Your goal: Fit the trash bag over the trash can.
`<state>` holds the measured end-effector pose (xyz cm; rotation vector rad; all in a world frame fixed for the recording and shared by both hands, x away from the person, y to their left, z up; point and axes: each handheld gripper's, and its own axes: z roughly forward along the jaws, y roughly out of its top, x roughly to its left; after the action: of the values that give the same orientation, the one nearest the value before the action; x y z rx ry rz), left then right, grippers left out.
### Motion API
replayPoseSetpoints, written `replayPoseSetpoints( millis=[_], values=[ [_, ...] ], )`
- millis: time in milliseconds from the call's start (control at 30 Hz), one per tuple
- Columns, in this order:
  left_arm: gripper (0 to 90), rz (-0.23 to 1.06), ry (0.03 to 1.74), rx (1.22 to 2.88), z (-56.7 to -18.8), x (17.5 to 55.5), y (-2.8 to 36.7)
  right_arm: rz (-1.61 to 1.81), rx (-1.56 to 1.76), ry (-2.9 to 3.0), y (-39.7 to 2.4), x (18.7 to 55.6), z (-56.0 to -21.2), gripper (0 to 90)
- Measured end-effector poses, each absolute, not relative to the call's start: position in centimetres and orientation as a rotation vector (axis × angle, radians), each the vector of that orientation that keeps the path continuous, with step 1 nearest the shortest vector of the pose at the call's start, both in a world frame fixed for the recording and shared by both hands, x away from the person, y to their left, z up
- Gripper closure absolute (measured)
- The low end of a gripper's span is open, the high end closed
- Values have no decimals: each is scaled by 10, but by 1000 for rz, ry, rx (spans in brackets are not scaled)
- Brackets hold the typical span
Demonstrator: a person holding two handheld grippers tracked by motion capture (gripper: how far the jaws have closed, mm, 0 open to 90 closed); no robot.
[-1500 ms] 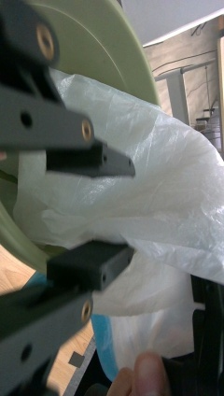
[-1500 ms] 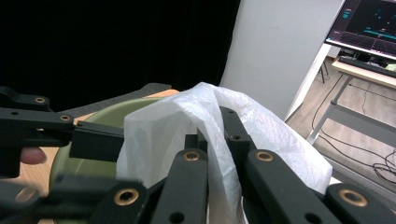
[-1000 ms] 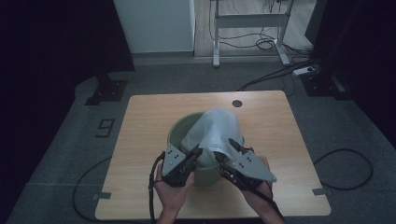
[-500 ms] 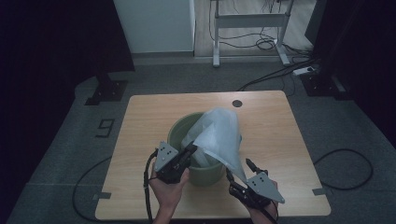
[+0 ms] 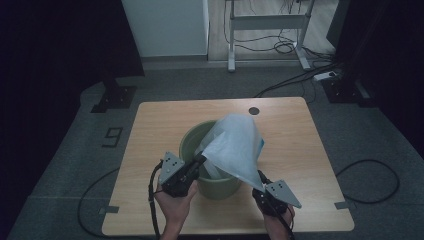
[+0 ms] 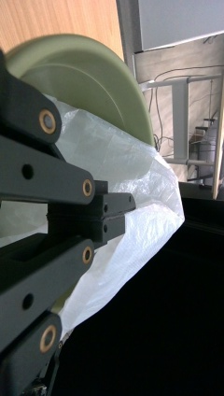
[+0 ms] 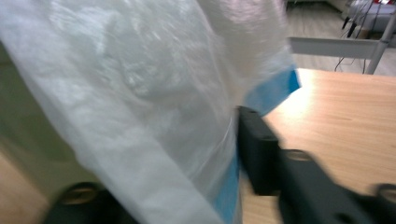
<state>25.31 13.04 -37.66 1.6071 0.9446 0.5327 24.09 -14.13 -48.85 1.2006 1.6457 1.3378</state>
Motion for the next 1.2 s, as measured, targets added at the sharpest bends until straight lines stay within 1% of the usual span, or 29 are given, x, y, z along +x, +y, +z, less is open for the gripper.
replayPoseSetpoints(
  millis=[67, 133, 333, 667, 800, 867, 1067, 1167, 1200],
  values=[
    [898, 534, 945, 1608, -377, 253, 133, 1330, 1194, 1629, -144, 241, -487, 825],
    [897, 532, 944, 1607, -378, 253, 135, 1324, 1176, 1611, -149, 241, -483, 877],
    [897, 528, 940, 1592, -378, 250, 143, 1318, 1111, 1536, -160, 240, -453, 881],
    [897, 531, 915, 1634, -376, 250, 147, 1420, 953, 1409, -163, 235, -369, 881],
    [897, 550, 897, 1671, -376, 255, 148, 1459, 894, 1403, -156, 233, -345, 882],
    [897, 571, 889, 1689, -374, 259, 149, 1473, 872, 1405, -153, 232, -338, 881],
    [890, 570, 877, 1696, -366, 267, 155, 1513, 815, 1405, -144, 229, -322, 882],
    [883, 532, 882, 1692, -371, 265, 160, 1514, 800, 1424, -140, 229, -323, 882],
    [864, 522, 881, 1695, -373, 264, 160, 1514, 803, 1440, -139, 231, -325, 882]
  ],
)
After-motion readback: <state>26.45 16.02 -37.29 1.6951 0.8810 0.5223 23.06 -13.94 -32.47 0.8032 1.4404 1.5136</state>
